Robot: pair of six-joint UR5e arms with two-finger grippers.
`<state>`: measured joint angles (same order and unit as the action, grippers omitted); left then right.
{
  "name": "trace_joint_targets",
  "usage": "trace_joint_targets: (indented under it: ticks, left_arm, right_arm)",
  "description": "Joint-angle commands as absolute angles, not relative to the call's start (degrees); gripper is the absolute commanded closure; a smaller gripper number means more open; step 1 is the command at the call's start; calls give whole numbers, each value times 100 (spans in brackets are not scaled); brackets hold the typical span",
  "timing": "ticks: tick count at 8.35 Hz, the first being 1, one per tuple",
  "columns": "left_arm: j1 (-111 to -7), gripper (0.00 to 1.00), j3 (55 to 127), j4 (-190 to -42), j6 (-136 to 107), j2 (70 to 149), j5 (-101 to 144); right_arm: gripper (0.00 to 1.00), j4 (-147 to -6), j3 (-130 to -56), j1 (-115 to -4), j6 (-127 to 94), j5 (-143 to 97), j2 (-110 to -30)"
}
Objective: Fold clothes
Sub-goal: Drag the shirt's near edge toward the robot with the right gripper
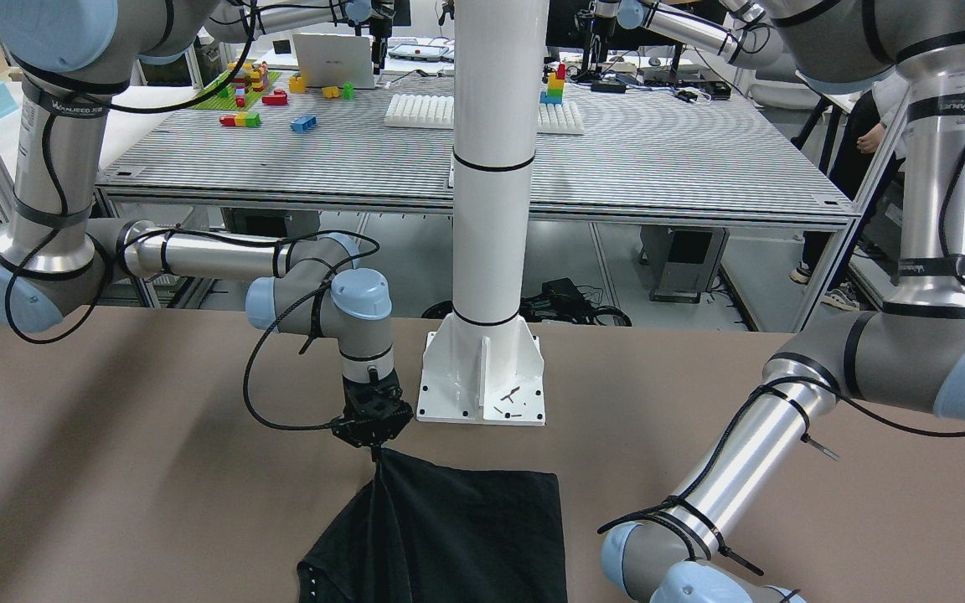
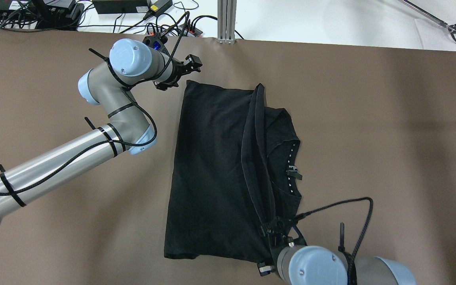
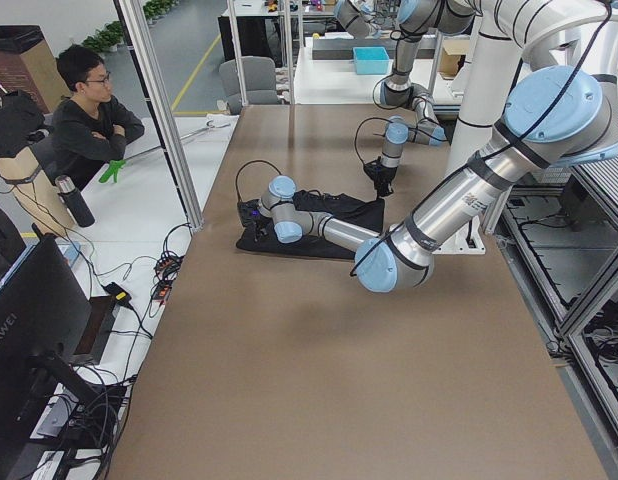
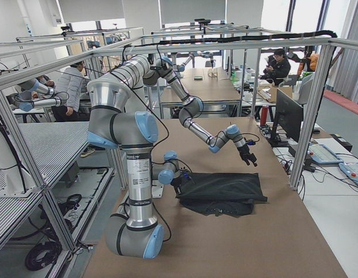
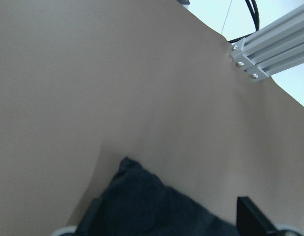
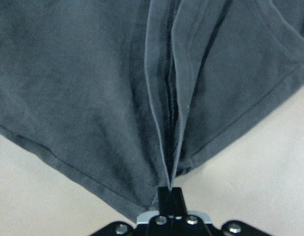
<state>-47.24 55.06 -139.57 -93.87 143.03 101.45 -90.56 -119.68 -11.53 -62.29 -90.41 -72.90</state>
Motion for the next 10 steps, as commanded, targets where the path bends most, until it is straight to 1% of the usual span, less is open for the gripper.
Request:
trace_joint_targets:
  ticks: [1, 3, 4, 5, 7, 9, 10]
  left_arm:
    - [-4624, 6, 5572, -13948, -9413, 14317, 9984]
    - [-4623, 6, 5581, -13948, -9413, 14309, 9949]
    - [-4614, 6, 5572, -13948, -9413, 14309, 9949]
    - [-4614, 6, 5572, -13948, -9413, 14309, 9949]
    - [-4614, 6, 5572, -13948, -9404, 14317, 9958]
    - [-4614, 6, 5572, -13948, -9413, 14309, 9949]
    - [-4614, 6, 5572, -13948, -9413, 14309, 9949]
  right_arm:
    - [100, -9053, -12010, 419, -9013, -7651, -7735]
    - [100, -8982, -12583, 308, -8913, -7673, -7681]
    - [58, -8982, -12551, 160, -8790, -7821, -7682]
    - [7, -8982, -12559, 150, -8772, -7831, -7682]
    - [5, -8982, -12542, -51, -8754, -7840, -7655]
    - [5, -9035, -12429, -612, -8336, -7849, -7481]
    - [5, -9044, -12062, -746, -7619, -7840, -7131]
